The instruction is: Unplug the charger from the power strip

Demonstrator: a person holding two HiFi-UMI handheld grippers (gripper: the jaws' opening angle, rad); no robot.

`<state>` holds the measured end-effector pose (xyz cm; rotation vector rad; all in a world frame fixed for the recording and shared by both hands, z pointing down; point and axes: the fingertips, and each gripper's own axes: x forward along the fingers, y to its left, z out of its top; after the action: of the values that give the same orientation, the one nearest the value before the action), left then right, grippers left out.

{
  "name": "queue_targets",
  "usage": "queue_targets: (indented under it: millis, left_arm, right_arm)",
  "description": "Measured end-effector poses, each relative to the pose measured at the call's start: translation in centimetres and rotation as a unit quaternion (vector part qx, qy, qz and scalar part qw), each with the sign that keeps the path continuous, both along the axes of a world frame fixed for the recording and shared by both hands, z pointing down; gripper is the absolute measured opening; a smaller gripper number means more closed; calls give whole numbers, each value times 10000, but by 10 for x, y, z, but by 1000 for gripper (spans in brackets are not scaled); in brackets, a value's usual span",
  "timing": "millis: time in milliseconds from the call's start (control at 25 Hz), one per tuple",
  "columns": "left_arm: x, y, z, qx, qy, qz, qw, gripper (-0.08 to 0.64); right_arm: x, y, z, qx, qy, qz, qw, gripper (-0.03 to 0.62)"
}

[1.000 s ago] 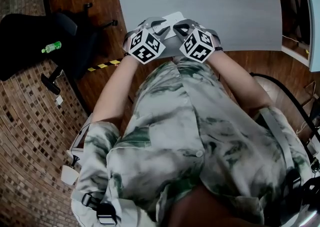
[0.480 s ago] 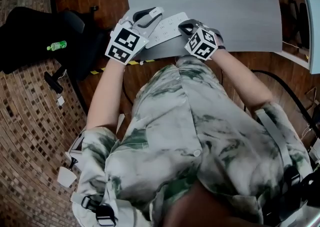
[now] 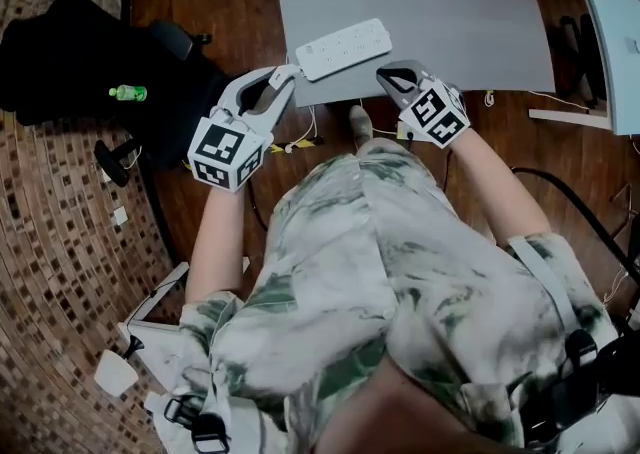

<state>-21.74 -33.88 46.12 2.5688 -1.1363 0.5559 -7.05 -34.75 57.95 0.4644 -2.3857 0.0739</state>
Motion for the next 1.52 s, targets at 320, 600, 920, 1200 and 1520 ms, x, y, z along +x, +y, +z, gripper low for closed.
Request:
queue_targets:
  millis: [320,600,920,1200,1520]
  left_arm:
    - [-17,125,-39,444,78,104,9989,107]
    - [29,202,-37,326,8,729,9968,107]
    - [99,284,-45,442,91,1155,9923,107]
    - [166,373,-55,501,-10,1150,9921,107]
    - [200,458,-59,96,86,946,9954,107]
  right_arm:
    - [21,131,-77,398,-641,905,9930,6]
    - [46,231,-115,457,-853,1219,9878,6]
    - [96,307,-135,722,-1001,1284,9840,6]
    - [159,394,-146,684,-1258,1121,9833,6]
    - [192,461,-145,616,-1271,966,9853,6]
